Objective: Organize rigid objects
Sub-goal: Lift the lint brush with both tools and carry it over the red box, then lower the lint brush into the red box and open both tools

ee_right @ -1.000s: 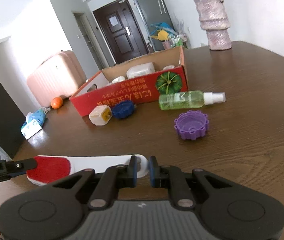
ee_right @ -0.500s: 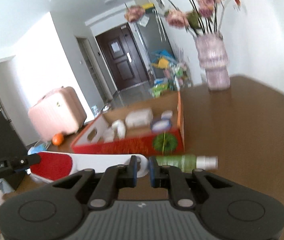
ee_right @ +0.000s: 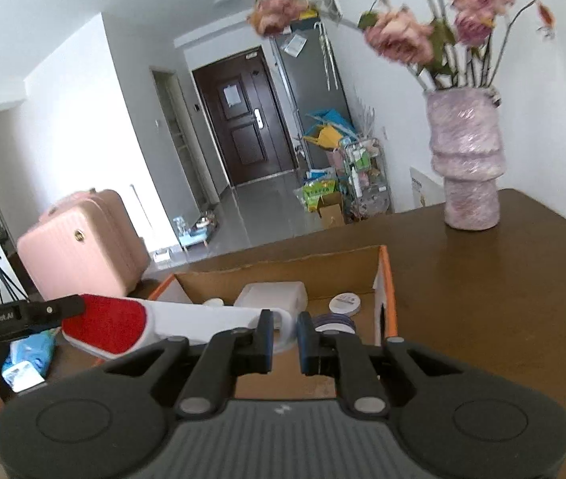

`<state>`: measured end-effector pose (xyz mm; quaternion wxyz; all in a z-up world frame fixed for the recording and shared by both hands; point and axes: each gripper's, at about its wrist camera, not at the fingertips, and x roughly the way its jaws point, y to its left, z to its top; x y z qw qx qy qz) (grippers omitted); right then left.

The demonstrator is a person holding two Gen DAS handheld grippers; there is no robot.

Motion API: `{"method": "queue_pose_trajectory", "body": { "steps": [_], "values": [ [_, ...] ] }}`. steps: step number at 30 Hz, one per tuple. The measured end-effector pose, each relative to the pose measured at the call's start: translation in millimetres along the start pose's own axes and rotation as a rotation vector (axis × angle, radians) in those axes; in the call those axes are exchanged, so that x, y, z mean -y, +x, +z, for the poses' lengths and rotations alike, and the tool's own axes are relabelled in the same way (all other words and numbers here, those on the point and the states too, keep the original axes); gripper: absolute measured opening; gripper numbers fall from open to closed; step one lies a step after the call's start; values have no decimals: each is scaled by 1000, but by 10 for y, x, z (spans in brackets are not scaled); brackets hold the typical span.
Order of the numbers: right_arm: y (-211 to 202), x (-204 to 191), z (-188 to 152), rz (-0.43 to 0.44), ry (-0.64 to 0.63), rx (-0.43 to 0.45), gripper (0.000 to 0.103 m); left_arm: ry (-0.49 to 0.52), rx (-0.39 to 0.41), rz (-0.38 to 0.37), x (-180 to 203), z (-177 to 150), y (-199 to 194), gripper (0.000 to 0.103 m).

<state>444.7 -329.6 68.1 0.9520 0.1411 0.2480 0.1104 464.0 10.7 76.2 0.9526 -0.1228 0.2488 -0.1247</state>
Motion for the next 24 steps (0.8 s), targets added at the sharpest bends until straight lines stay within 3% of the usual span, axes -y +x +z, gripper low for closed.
{"method": "queue_pose_trajectory", "body": {
  "steps": [5, 11, 16, 21, 24],
  "values": [
    [341, -3, -119, -15, -35, -35, 12, -14, -58, 17, -206, -150, 274, 41],
    [522, -200, -295, -50, -163, -43, 7, 104, -124, 68, -86, -303, 423, 45],
    [413, -181, -252, -79, -164, -28, 8, 139, -147, 94, -4, -337, 344, 75],
    [146, -193, -178, -90, -188, -23, 13, 173, -167, 127, 130, -348, 160, 90],
    [-33, -304, -214, -110, -265, -44, 23, 166, -199, 127, 176, -372, 0, 98]
  ]
}}
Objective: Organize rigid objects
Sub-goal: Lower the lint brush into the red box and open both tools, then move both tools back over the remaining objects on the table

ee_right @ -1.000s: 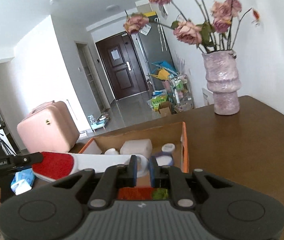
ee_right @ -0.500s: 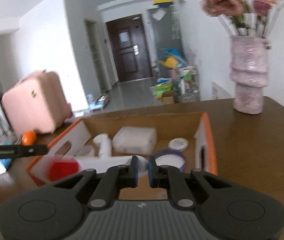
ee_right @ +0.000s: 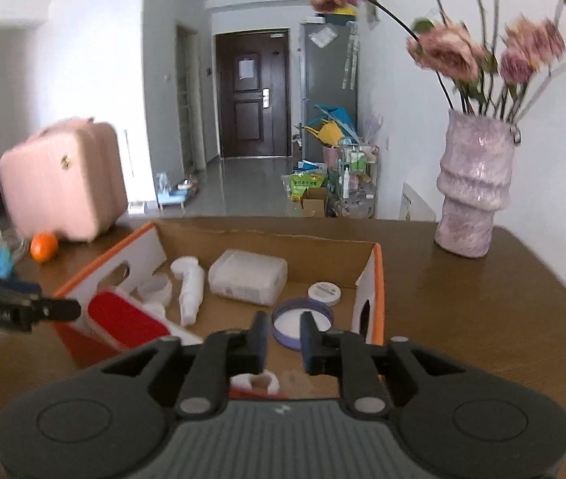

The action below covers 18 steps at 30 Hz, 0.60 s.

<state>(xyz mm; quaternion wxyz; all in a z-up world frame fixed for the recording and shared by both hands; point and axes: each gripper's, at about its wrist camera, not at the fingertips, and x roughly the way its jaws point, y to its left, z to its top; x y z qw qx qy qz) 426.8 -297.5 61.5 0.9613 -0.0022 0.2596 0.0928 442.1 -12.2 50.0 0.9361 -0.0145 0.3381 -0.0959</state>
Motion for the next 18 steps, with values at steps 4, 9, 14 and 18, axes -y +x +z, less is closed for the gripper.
{"method": "queue_pose_trajectory", "body": {
  "steps": [4, 9, 14, 18],
  "values": [
    [-281, -123, -129, 25, -50, -32, 47, -5, -31, 14, 29, -190, -265, 102],
    [-601, -290, -475, 64, -75, -96, 59, 2, -106, 44, 106, -547, -599, 103],
    [-930, -456, -889, 105, -79, -146, 68, 26, -154, 55, 215, -1019, -925, 103],
    [-1185, -555, -1179, 97, -79, -167, 68, 4, -171, 57, 244, -1332, -1136, 103]
  ]
}}
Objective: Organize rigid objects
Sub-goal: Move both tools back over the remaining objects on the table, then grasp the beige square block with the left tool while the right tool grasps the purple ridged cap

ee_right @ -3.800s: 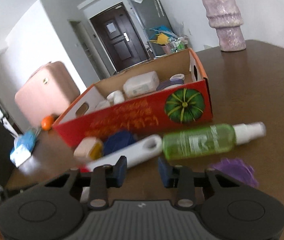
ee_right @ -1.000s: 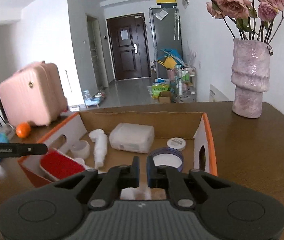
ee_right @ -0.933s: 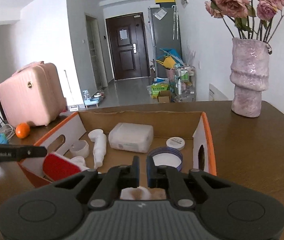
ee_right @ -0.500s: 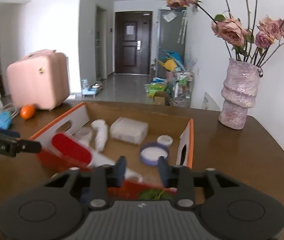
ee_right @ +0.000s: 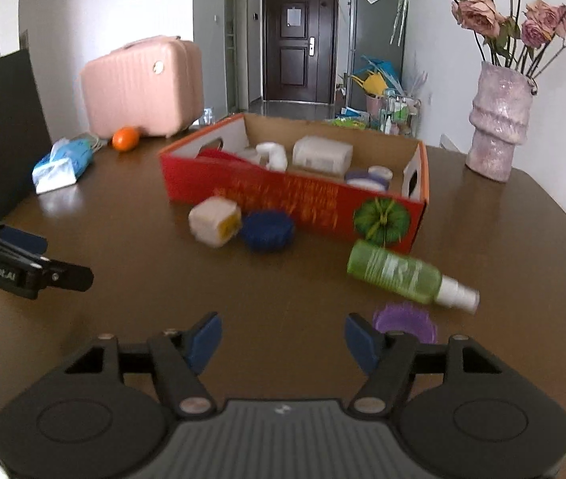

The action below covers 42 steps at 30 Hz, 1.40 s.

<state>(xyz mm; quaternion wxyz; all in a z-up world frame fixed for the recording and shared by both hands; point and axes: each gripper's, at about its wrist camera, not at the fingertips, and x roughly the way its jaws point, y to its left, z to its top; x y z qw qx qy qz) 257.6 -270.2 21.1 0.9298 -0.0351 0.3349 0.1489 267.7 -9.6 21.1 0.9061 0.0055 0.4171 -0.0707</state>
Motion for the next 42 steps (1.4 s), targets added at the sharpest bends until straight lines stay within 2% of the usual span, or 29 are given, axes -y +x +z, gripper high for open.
{"method": "queue_pose_trajectory", "body": {
  "steps": [8, 20, 28, 38, 42],
  "values": [
    [-335, -117, -387, 12, 18, 10, 72, -40, -1, -16, 62, -386, -257, 103],
    [-586, 131, -530, -48, 95, 66, 73, -24, 55, -28, 299, -341, -329, 103],
    [-436, 388, -493, -79, 160, 117, 72, -30, 100, -28, 333, -135, -62, 103],
    [36, 669, -379, -110, 186, 75, 70, 8, 137, -17, 459, 249, 548, 103],
    [225, 753, -318, -112, 198, 62, 65, 38, 164, -24, 492, 422, 735, 102]
  ]
}}
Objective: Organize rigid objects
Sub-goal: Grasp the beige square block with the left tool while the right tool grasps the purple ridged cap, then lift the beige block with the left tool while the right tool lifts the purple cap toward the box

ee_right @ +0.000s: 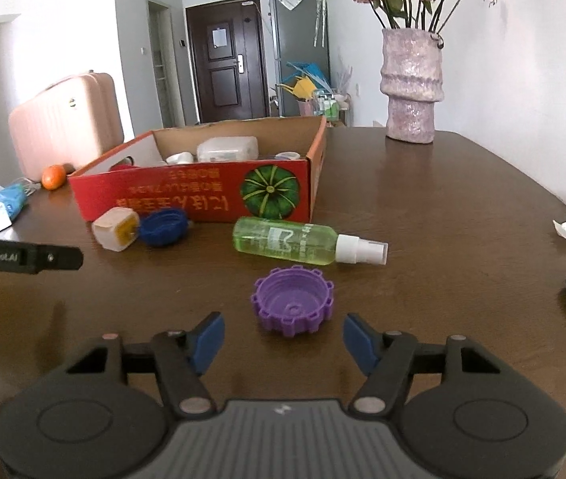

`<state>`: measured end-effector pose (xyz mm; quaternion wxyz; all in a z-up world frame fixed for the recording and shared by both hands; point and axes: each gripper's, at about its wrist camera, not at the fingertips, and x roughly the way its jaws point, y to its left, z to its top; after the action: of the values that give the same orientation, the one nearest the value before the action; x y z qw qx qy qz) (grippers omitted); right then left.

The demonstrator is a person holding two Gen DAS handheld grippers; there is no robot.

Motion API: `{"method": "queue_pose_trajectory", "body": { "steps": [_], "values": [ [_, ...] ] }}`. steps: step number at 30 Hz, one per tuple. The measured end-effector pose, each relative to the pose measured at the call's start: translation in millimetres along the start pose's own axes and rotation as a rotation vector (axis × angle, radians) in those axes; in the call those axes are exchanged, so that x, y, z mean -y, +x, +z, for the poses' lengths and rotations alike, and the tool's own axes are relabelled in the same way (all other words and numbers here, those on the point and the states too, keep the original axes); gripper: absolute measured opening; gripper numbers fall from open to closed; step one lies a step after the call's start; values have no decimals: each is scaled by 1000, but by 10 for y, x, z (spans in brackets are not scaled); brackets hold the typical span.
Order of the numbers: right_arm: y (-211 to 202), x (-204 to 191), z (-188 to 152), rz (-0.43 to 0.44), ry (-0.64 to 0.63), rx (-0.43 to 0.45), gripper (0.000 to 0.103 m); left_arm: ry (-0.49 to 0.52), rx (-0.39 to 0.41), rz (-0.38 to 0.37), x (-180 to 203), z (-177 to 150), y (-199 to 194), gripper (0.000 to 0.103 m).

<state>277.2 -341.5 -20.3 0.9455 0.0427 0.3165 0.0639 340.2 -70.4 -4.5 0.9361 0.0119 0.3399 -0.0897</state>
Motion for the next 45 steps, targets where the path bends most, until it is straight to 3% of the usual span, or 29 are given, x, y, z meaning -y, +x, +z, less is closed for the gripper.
{"method": "queue_pose_trajectory", "body": {
  "steps": [3, 7, 8, 15, 23, 27, 31, 37, 45],
  "values": [
    [136, 21, 47, 3, -3, -7, 63, 2, 31, -11, -16, 100, 193, 100],
    [301, 31, 94, 6, -13, -21, 53, -45, 39, -37, -90, 196, 407, 77],
    [325, 31, 104, 4, -16, -21, 52, -58, 40, -46, -112, 220, 449, 76],
    [460, 18, 167, 23, -25, -10, 52, -95, 24, -85, -179, 265, 643, 50],
    [433, -37, 140, 29, -12, -16, 52, -81, 17, -90, -163, 164, 481, 49],
    [246, -78, 60, 44, -3, -9, 52, -59, 41, -81, -148, -32, 116, 42],
    [37, -190, -42, 69, -16, 2, 52, -41, 18, -136, -143, -251, -201, 41],
    [-266, -454, -168, 120, -50, 29, 52, -50, 23, -129, -159, -531, -670, 41],
    [-623, -684, -223, 154, -95, 76, 52, -39, 90, -131, -152, -599, -1076, 41]
  ]
}}
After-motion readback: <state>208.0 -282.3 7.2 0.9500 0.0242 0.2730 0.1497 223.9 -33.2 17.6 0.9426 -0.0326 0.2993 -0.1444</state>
